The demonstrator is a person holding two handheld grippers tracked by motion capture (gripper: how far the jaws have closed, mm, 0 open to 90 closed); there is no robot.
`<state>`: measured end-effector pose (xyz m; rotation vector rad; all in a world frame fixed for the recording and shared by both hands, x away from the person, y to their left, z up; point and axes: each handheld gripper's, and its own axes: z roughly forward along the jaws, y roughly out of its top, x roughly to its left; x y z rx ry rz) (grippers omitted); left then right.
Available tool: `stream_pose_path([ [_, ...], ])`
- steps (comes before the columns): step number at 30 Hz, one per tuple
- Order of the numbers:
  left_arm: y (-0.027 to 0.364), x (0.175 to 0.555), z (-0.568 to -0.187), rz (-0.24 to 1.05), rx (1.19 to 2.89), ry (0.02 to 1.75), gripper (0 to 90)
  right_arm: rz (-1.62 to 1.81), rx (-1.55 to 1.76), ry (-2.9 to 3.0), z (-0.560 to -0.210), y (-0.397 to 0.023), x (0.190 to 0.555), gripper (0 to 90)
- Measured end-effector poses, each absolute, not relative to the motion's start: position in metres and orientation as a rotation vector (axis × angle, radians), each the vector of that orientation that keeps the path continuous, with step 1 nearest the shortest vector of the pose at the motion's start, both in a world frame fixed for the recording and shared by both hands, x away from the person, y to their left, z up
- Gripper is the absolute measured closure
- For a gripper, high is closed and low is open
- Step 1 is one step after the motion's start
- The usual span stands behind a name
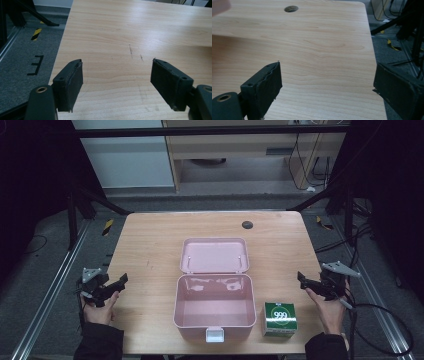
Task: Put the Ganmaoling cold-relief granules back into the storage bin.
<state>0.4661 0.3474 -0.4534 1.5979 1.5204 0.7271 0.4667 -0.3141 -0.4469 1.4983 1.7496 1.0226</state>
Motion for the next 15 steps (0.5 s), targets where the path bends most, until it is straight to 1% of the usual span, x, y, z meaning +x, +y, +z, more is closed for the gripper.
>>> stream_pose_path([
  [6, 0.343, 0.466, -0.454, 0.732, 1.64, 1.497, 26.8, 1.042, 1.456, 1.789, -0.437, -0.309, 0.465, 9.3],
  [13, 0.34, 0.467, -0.454, 0.703, 1.681, 1.467, 27.7, 1.045, 1.376, 1.875, -0.426, -0.3, 0.464, 12.9],
  [15, 0.337, 0.468, -0.455, 0.694, 1.717, 1.451, 28.0, 1.004, 1.329, 1.921, -0.421, -0.293, 0.464, 13.8],
])
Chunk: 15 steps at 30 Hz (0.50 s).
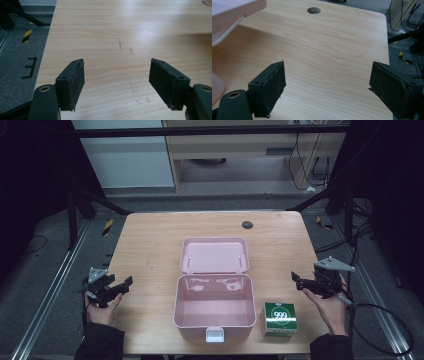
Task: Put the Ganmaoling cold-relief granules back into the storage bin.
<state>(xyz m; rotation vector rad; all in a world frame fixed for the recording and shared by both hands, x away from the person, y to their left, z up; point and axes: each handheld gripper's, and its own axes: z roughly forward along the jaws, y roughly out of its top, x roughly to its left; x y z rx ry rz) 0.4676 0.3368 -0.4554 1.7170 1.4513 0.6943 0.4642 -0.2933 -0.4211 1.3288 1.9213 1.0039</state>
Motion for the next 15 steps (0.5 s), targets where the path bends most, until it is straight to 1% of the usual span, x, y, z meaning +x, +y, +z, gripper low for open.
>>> stream_pose_path([
  [15, 0.333, 0.466, -0.453, 0.714, 1.75, 1.436, 28.0, 0.981, 1.136, 2.111, -0.393, -0.269, 0.462, 12.9],
])
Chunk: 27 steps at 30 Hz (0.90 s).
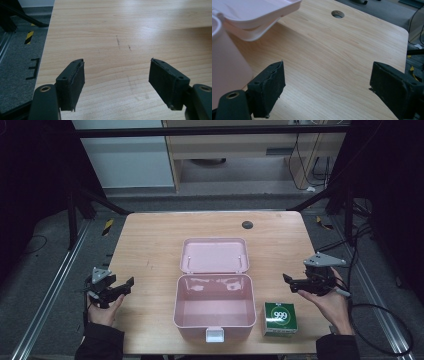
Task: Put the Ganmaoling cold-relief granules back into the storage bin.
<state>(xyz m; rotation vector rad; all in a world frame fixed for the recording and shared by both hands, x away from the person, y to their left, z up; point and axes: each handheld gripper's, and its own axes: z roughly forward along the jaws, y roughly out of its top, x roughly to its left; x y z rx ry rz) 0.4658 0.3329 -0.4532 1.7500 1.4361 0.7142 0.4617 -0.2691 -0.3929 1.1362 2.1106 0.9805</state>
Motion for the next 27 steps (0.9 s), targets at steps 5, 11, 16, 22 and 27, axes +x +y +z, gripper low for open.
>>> stream_pose_path([
  [5, 0.332, 0.466, -0.454, 0.71, 1.757, 1.434, 27.9, 0.963, 1.086, 2.188, -0.382, -0.263, 0.462, 11.0],
  [11, 0.33, 0.466, -0.455, 0.705, 1.772, 1.428, 27.8, 0.945, 0.983, 2.301, -0.364, -0.254, 0.461, 9.6],
  [16, 0.33, 0.467, -0.457, 0.709, 1.781, 1.427, 27.7, 0.88, 0.907, 2.378, -0.356, -0.248, 0.46, 8.0],
  [22, 0.33, 0.467, -0.458, 0.704, 1.791, 1.427, 27.3, 0.846, 0.815, 2.448, -0.348, -0.241, 0.457, 7.5],
  [27, 0.331, 0.467, -0.458, 0.704, 1.793, 1.429, 27.2, 0.811, 0.728, 2.519, -0.345, -0.235, 0.453, 7.4],
])
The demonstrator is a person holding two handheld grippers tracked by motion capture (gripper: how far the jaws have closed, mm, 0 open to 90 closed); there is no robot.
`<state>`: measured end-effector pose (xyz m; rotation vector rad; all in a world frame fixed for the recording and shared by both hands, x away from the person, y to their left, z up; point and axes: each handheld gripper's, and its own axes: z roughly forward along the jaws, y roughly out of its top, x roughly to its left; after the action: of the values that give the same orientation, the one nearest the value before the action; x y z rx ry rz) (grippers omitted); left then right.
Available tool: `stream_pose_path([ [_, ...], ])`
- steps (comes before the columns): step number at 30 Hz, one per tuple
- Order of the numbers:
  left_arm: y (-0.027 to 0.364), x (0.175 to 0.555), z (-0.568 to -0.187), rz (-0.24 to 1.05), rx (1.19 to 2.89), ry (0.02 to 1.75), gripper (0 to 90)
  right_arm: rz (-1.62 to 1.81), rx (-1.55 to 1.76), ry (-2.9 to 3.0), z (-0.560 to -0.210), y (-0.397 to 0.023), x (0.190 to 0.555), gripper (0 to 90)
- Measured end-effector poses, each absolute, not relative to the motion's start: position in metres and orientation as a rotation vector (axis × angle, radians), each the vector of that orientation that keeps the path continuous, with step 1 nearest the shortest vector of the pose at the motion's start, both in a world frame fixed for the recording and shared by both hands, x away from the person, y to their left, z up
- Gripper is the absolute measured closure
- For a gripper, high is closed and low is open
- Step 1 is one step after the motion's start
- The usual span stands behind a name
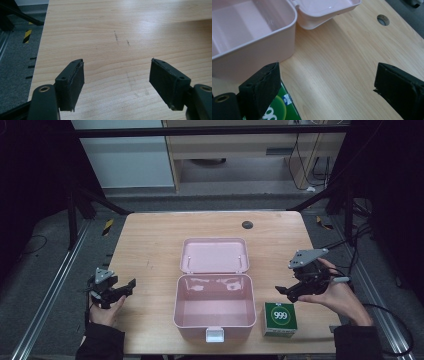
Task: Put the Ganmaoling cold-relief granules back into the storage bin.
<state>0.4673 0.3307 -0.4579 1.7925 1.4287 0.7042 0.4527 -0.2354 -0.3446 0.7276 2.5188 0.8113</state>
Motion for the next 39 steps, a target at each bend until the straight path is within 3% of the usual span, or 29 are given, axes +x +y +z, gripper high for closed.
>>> stream_pose_path([
  [39, 0.328, 0.468, -0.459, 0.716, 1.819, 1.422, 27.1, 0.59, 0.426, 2.852, -0.36, -0.214, 0.428, 3.0],
])
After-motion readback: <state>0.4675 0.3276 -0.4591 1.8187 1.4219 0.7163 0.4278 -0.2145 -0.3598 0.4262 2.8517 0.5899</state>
